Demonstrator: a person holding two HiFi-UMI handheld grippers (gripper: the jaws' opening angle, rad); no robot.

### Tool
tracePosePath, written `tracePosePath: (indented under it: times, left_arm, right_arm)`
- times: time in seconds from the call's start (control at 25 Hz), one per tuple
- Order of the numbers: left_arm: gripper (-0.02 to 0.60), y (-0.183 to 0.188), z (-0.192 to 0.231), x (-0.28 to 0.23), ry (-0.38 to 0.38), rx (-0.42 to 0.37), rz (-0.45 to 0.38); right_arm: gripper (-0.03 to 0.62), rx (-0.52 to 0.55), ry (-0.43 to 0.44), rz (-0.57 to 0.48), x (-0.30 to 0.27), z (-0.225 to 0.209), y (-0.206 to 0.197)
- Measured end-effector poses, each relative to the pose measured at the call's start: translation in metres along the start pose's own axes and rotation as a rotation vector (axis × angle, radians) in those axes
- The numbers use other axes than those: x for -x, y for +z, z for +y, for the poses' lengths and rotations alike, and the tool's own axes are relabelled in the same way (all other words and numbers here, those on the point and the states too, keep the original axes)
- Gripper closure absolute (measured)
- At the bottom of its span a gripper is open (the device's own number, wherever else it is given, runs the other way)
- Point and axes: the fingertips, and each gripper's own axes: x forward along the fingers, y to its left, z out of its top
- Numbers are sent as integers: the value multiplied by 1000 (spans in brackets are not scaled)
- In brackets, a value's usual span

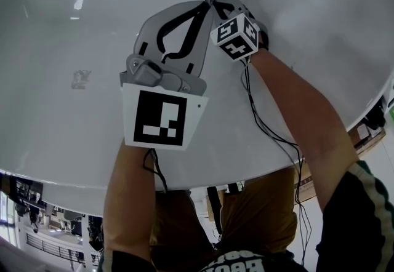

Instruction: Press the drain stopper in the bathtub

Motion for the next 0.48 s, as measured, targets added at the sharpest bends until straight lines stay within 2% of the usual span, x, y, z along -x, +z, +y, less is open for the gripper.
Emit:
tracePosePath:
  times: [0.12,0.28,0.48]
  left_arm:
    - [578,-3,1,0,4,-4,1]
    - [578,-6,-2,-1,2,35,10]
    - [578,-6,-14,-2,-16,26,22]
  right_arm:
    - [583,-32,20,4,2,6,5]
    - [583,-57,75,1,16,15,11]
    - [583,-110,53,-40,44,5,20]
